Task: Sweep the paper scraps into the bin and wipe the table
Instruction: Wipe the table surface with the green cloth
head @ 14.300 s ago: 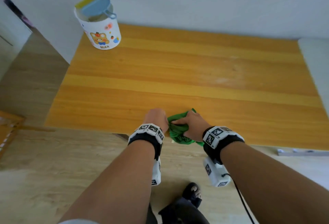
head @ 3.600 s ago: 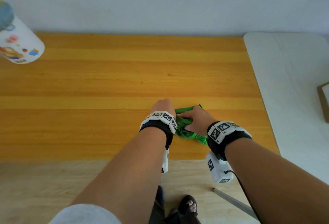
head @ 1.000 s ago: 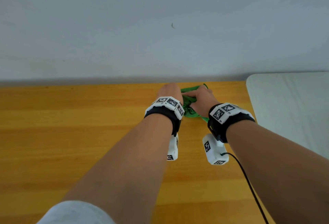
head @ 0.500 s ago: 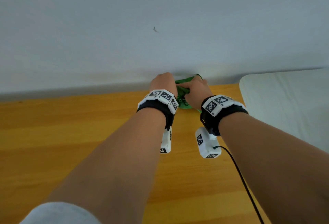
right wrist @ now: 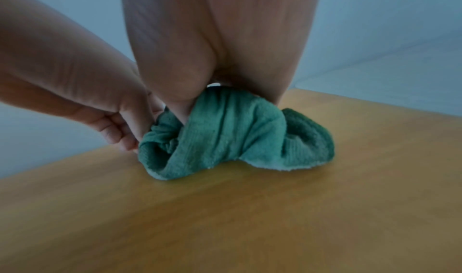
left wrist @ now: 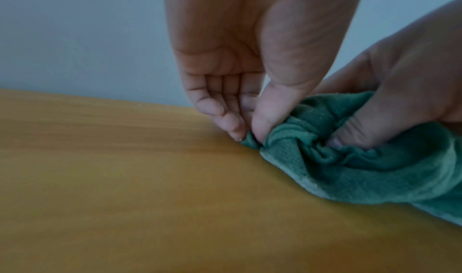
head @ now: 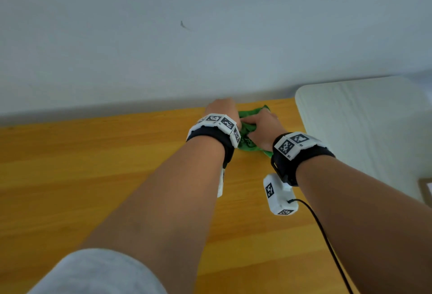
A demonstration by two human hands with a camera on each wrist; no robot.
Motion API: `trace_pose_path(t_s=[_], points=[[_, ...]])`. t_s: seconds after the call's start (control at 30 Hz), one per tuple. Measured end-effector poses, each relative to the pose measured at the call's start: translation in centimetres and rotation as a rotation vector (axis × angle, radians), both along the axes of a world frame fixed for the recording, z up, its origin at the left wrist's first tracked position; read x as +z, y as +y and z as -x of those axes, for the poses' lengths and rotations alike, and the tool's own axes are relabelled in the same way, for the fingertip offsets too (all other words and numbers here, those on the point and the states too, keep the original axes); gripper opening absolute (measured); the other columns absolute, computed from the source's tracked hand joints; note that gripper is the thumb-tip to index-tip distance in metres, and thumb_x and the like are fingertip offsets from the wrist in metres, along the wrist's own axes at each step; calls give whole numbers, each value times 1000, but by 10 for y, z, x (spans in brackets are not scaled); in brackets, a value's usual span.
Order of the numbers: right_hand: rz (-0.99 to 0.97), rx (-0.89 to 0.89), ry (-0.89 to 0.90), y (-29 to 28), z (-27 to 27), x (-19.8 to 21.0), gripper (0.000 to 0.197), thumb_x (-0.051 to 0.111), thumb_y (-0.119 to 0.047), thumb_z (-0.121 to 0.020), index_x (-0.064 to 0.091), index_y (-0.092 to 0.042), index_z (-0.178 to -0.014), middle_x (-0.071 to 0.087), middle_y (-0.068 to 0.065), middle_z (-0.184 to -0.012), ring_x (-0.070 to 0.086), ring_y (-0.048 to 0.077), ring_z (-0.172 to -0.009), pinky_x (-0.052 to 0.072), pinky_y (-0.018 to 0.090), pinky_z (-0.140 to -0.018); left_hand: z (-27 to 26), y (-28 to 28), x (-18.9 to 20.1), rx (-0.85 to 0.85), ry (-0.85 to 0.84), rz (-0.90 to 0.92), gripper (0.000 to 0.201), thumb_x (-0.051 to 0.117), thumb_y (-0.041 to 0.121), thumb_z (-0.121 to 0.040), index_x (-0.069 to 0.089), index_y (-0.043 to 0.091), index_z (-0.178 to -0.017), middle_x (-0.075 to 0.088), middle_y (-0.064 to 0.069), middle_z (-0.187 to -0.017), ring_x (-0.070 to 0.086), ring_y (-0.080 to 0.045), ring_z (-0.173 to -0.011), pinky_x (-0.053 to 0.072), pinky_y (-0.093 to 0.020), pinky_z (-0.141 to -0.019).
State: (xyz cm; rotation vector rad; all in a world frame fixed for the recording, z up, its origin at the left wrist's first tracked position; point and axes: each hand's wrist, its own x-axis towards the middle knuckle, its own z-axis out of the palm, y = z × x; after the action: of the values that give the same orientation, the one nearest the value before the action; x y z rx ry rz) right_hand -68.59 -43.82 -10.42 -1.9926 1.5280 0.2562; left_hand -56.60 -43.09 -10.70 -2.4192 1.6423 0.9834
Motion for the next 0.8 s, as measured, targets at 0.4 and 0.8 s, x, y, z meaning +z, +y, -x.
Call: trace_pose_path(t_s=[0.4, 0.8], points=[[-26, 11, 7, 88, 52, -1, 56, 51, -3, -92, 50, -36, -137, 34, 13, -139, 27, 36, -136, 35, 41, -111, 48, 82, 5, -95, -33, -9, 32, 64, 14, -86, 47, 11, -60, 47, -3, -57, 44, -17, -47, 32, -23, -42], [-76, 43, 25, 196, 121, 0, 54, 52, -6, -92, 49, -36, -138, 34, 13, -137, 29, 33, -135, 38, 41, -108, 117, 188, 8, -94, -20, -83, 37, 61, 15, -91, 44, 12, -58, 43, -2, -56, 39, -16, -47, 32, -25, -42]])
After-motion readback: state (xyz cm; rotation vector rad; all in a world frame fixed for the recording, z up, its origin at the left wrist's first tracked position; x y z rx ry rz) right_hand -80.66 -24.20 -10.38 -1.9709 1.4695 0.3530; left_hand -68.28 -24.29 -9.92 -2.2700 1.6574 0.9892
